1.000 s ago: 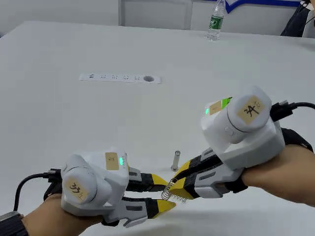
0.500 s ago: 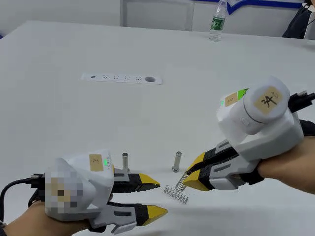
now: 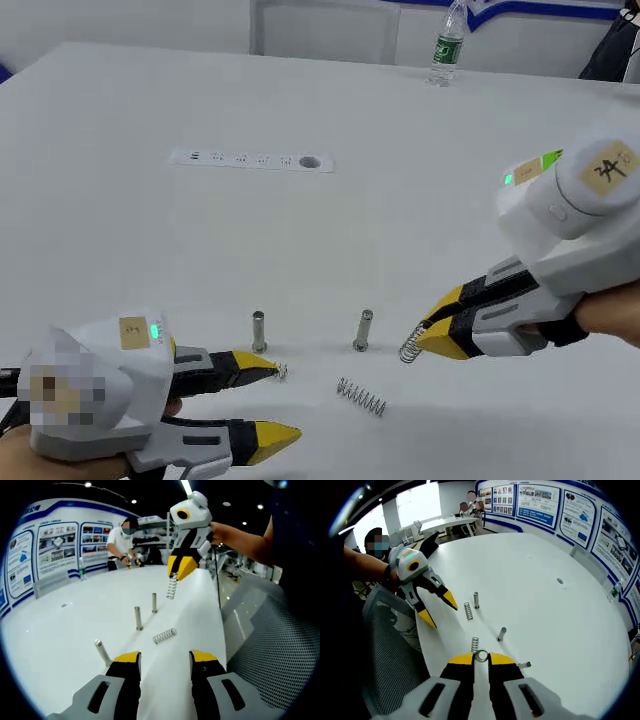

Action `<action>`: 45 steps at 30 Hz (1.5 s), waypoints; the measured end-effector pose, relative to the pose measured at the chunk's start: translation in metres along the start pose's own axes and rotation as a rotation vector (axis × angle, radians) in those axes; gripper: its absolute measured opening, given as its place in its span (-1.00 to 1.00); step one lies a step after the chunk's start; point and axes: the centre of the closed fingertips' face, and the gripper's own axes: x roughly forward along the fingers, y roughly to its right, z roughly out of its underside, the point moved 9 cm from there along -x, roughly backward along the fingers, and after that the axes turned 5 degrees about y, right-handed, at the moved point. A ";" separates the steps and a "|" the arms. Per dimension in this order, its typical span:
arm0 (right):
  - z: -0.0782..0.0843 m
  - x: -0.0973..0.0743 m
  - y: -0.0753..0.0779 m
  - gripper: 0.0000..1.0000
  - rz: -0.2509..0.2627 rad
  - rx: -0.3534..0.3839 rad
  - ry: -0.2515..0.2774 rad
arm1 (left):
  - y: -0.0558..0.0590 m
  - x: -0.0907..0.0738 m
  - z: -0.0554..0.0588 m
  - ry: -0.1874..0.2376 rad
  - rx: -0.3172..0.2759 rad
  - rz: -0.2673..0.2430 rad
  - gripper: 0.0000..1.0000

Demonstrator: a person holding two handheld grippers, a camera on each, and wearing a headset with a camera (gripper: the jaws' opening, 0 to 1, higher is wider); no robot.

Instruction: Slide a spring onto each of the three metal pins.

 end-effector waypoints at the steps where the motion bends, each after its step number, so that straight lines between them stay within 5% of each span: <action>1: 0.000 -0.001 0.001 -0.78 0.003 0.002 0.000 | 0.000 -0.001 0.000 0.000 -0.003 -0.005 -0.18; 23: 0.001 -0.021 0.035 -0.78 0.115 0.011 -0.035 | -0.012 -0.023 0.013 0.000 -0.069 -0.124 0.11; 45: 0.013 -0.001 0.064 -0.78 0.135 0.045 -0.090 | -0.013 -0.026 0.012 0.002 -0.091 -0.159 0.26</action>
